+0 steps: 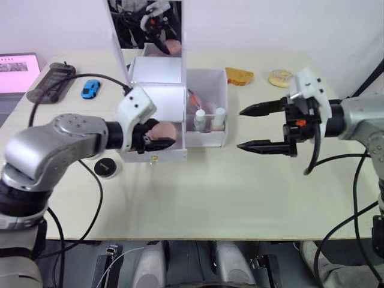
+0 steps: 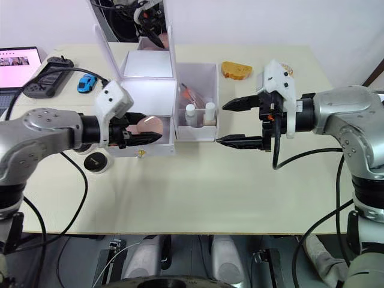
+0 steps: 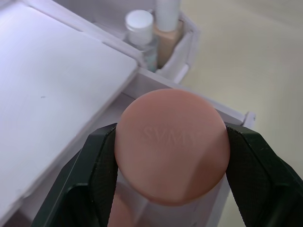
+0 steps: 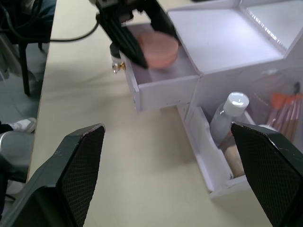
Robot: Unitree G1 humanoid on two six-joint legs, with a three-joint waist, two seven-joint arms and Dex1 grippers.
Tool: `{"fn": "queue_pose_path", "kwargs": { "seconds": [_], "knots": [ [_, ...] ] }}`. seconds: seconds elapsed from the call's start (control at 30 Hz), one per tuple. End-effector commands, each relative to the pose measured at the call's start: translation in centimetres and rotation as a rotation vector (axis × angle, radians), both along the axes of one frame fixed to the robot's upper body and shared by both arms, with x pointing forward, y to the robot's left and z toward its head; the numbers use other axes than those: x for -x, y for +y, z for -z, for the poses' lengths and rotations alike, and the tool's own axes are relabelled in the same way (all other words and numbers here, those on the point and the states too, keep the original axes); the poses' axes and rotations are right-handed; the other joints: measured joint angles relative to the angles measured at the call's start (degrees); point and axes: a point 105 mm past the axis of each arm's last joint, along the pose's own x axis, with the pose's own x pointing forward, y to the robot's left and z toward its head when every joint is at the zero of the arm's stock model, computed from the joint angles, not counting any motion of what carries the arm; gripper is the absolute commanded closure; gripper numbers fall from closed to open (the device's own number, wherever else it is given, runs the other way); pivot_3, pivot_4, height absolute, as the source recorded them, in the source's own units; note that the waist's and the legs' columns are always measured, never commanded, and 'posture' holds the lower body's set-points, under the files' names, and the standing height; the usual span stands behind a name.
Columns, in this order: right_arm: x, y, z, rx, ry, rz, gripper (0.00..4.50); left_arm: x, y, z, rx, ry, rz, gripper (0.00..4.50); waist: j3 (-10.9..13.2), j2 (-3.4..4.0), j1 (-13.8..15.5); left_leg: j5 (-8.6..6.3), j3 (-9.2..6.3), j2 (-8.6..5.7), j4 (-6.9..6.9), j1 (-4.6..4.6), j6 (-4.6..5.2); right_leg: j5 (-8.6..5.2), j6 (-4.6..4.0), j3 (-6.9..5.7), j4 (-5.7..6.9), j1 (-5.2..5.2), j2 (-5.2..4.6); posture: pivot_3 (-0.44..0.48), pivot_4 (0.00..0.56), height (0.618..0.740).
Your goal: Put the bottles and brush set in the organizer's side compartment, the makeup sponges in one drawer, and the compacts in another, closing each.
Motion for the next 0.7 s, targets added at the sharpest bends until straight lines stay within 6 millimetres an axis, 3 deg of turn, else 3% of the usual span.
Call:
{"fn": "queue_pose_path", "kwargs": {
  "seconds": [0.03,0.4,0.47,0.53,0.7],
  "knots": [
    [0.6,-0.2,-1.0,-0.012,-0.049,0.016,0.00,-0.5,-0.3,-1.4,0.003,-0.088,0.016,1.82,0.0,0.00,0.1,0.00,0.00,0.00,0.01,0.00,0.00,0.00,0.00,0.00,0.00,0.01,0.00,0.000,0.150,0.738],
    [0.8,-0.3,-1.1,-0.020,-0.059,0.031,0.00,-0.4,-0.5,-1.2,0.009,-0.089,0.020,1.82,0.0,0.00,0.2,0.00,0.00,0.00,0.02,0.00,0.00,0.02,0.03,0.00,0.00,0.03,-0.01,0.000,0.150,0.738],
    [0.8,-0.3,-1.2,-0.022,-0.060,0.031,0.00,-0.5,-0.5,-1.2,0.018,-0.090,0.013,0.77,0.0,0.00,0.2,0.00,-0.01,0.00,0.03,0.00,0.00,0.03,0.04,0.00,0.00,0.03,-0.01,0.000,0.150,0.738],
    [0.7,-0.3,-1.1,-0.022,-0.059,0.029,0.00,-0.4,-0.6,-1.5,0.028,-0.096,0.014,0.04,0.0,0.00,0.2,0.00,-0.01,0.00,0.04,0.00,0.01,0.03,0.05,0.00,0.00,0.03,-0.01,0.000,0.150,0.738],
    [0.5,-0.3,-1.0,-0.021,-0.057,0.024,0.00,0.2,-0.7,-2.2,0.046,-0.085,0.028,0.04,0.0,0.00,0.2,0.01,-0.01,0.00,0.06,0.00,0.01,0.05,0.07,0.00,0.02,0.04,-0.01,0.000,0.150,0.738]
  ]
}}
